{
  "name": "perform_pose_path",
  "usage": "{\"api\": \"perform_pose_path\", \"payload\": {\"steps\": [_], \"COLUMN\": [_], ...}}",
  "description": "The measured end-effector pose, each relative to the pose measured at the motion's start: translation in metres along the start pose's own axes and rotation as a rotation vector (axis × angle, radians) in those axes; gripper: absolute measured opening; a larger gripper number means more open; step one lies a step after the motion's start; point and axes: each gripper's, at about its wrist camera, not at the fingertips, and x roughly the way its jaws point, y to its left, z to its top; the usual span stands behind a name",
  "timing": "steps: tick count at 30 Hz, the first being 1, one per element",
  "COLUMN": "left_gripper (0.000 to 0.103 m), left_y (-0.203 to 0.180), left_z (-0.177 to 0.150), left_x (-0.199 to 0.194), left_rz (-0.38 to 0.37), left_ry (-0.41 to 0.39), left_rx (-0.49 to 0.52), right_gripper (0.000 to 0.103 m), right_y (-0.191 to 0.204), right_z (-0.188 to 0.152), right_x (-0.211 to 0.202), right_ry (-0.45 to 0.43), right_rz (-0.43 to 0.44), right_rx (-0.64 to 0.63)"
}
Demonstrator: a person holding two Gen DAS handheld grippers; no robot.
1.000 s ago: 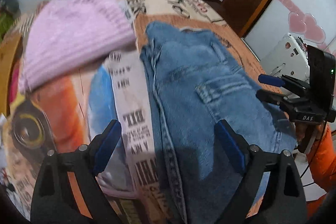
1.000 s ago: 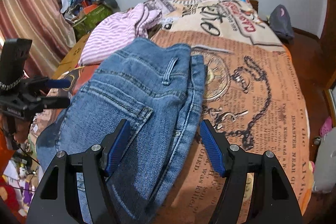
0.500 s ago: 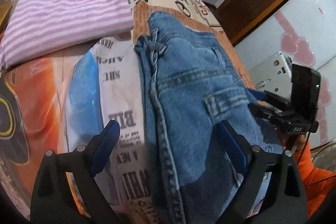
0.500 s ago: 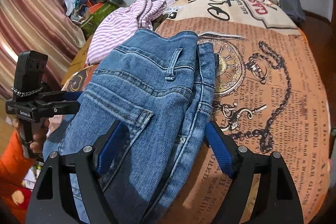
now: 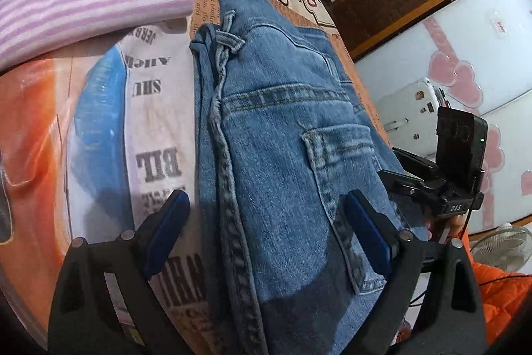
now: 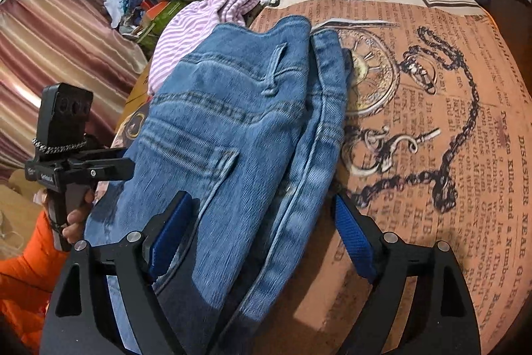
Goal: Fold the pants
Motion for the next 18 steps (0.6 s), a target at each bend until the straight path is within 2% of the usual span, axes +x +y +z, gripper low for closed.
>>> {"api": "perform_pose_path", "payload": {"steps": [4, 7, 11, 13, 14, 18], "left_gripper": [0.099, 0.102, 0.103, 0.102, 0.099, 0.086], "left_y": [-0.004, -0.016, -0.018, -0.018, -0.022, -0.038], "left_z": [0.009, 0.018, 0.026, 0.030, 0.030, 0.026], "left_x": [0.010, 0.020, 0.025, 0.025, 0.023, 0.016], "left_rz": [-0.018, -0.015, -0.019, -0.007, 0.012, 0.086], "left_ry": [0.025, 0.054, 0.082, 0.086, 0.080, 0.041], "left_rx": [0.022, 0.074, 0.109, 0.110, 0.124, 0.187], "right_gripper": [0.084, 0.085, 0.086, 0.080, 0.078, 0.059], "right_y": [0.001, 0.005, 0.007, 0.006, 0.006, 0.010], "right_z": [0.002, 0.009, 0.020, 0.023, 0.024, 0.022], "right_x": [0.004, 0.010, 0.019, 0.020, 0.019, 0.011], "right_ry": [0.007, 0.010, 0.017, 0.008, 0.002, -0.024], "right_rz": [0.018, 0.019, 0.012, 0.009, 0.002, -0.039], "right_rx": [-0.007, -0.027, -0.040, -0.039, -0.044, -0.062]}}
